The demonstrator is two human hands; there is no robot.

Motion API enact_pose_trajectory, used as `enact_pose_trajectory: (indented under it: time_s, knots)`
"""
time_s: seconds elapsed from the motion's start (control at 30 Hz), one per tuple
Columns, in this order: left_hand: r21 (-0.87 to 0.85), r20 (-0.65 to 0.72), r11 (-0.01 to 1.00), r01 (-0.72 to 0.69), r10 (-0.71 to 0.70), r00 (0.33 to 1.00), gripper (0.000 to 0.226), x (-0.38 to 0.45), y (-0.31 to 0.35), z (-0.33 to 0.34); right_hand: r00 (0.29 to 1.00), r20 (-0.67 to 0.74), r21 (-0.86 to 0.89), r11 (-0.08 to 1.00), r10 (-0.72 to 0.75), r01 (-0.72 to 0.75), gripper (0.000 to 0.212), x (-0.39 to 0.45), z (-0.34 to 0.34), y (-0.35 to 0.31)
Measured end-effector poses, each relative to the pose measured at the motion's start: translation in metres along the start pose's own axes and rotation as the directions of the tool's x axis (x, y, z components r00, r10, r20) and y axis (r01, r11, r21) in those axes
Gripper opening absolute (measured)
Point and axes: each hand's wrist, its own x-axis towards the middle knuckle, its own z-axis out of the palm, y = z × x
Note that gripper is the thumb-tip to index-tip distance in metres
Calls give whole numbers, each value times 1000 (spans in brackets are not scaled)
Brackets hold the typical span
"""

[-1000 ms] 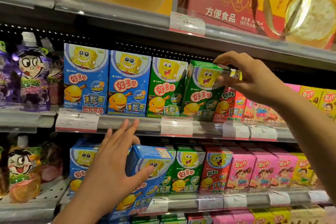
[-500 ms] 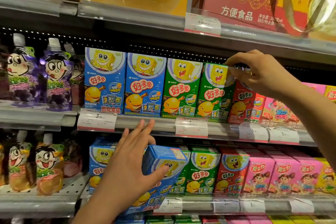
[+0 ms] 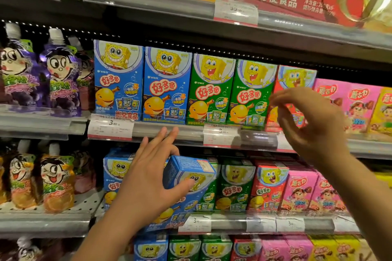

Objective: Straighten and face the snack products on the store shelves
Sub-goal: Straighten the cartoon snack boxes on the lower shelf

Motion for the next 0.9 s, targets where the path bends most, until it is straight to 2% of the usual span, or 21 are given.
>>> enact_pose_trajectory:
  time_s: [0.1,0.2,0.3,0.43,0.5,0.57,0.7,0.9]
  knots:
    - [-19,17,1000,17,-17,1000,81,0,2,-3,991,133,102,994,18,-32,18,-61,23,-37]
    - [-49,36,998,38,-36,999,83,-2,1,-4,944,322,164,978,72,-131,17,-123,54,-65]
    - [-68,40,997,46,-43,998,85,-2,4,-5,837,533,157,959,119,-236,19,-179,83,-90]
    - [-25,15,999,44,-44,999,84,-4,9,0,699,713,107,975,61,-194,52,-220,109,-119]
    - [-46,-18,997,67,-68,998,67,-12,13,3,661,747,87,975,72,-206,63,-227,118,-128]
    - [-110,-55,987,122,-128,990,51,-26,16,4,654,749,53,975,105,-217,66,-231,125,-134]
    - [-222,-107,943,249,-277,955,50,-71,9,0,682,714,31,966,158,-256,63,-240,131,-143]
    - [-479,-75,721,500,-601,796,47,-151,-30,-11,700,686,-12,965,199,-263,60,-243,144,-152]
